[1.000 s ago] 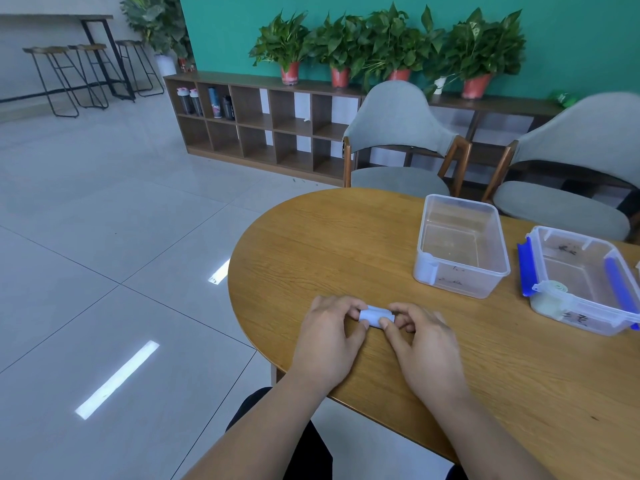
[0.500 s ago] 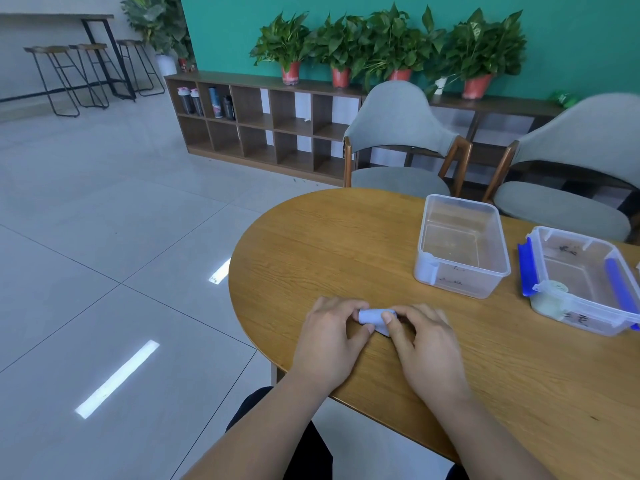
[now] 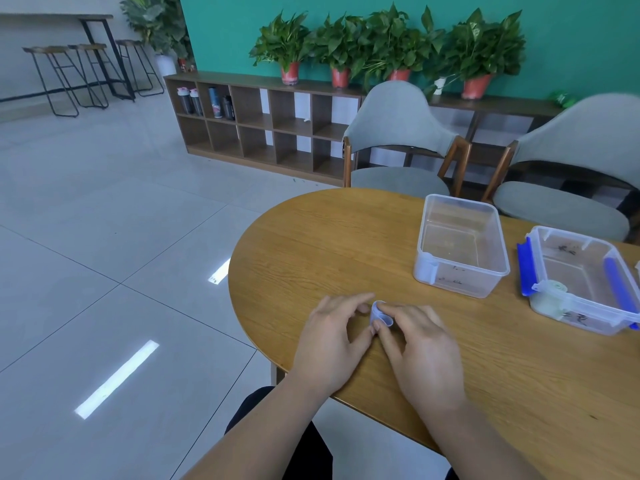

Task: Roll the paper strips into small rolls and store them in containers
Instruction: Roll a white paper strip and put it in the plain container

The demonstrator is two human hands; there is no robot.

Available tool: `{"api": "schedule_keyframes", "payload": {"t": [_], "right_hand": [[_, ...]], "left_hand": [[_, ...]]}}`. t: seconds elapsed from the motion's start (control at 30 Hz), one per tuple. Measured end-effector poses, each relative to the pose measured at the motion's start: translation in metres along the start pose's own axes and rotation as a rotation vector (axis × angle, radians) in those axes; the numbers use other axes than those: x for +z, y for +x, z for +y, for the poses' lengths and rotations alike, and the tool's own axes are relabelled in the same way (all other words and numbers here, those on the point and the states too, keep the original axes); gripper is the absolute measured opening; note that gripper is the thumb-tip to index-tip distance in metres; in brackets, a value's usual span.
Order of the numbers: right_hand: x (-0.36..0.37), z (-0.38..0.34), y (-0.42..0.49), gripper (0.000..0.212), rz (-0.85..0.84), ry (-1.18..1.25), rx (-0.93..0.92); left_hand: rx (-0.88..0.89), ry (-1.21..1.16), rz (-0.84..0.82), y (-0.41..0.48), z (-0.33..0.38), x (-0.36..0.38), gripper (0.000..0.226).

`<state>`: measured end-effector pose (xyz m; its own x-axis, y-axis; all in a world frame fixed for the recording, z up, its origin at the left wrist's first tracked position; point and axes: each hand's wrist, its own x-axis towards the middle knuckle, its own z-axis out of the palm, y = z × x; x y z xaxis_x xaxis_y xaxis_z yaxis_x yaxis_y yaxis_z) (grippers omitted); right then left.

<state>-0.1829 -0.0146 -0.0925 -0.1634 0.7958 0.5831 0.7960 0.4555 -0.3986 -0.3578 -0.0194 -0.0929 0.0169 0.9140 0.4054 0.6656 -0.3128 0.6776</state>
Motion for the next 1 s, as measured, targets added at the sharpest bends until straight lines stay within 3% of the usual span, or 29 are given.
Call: {"api": "schedule_keyframes", "payload": {"t": [0.2,0.43,0.6,0.83,1.0], "right_hand": [[0.0038,-0.0018,-0.0028,0.026,0.092,-0.126,-0.029],[0.0011,-0.0035,-0.0013,0.039,-0.037,-0.041,0.115],[-0.0019,-0.0070,-0.0005,0.025,-0.023,-0.030,0.123],[-0.0028,-0.0058,0.0003,0.032,-0.014,0.038,0.137],[-0.0030,-0.0065,-0.0001,0.021,0.011,-0.019,0.136]], "left_hand": [[0.078,0.034,0.013,-0.0037,-0.0013,0.0007,0.041],[0.049,0.055,0.039,-0.0061,0.0020,0.0010,0.043],[0.100,0.059,0.036,-0.0065,0.0049,0.0004,0.038],[0.090,0.118,0.018,-0.0043,0.0048,0.0004,0.038],[0.132,0.090,0.003,-0.0049,0.0057,-0.0005,0.036]]}}
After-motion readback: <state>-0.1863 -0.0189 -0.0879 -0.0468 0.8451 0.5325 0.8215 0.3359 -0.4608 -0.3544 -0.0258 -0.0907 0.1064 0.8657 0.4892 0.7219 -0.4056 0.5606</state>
